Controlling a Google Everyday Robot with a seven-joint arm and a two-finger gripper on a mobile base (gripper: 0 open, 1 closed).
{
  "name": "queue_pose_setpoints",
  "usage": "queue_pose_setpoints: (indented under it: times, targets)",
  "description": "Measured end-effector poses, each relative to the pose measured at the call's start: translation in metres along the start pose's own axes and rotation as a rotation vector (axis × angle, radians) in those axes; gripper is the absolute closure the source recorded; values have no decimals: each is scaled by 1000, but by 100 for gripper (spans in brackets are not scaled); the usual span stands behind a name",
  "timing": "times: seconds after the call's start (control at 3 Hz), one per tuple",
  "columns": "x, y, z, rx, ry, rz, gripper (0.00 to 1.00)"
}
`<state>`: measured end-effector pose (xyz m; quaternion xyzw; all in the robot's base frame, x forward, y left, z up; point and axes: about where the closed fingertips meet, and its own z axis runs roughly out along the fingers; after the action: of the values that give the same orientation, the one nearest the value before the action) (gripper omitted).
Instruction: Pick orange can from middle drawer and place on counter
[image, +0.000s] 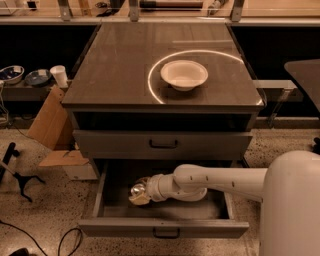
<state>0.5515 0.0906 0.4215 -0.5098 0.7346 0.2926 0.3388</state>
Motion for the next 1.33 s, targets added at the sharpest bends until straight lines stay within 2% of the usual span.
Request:
queue_pose_setpoints:
  times: [0.33,1.0,1.33]
  targets:
    - [-2,2,-8,-2,-20,-1,96]
    - [-9,16,-50,-6,-108,-18,100]
    - [-20,31,-84,-11,-193,-60,100]
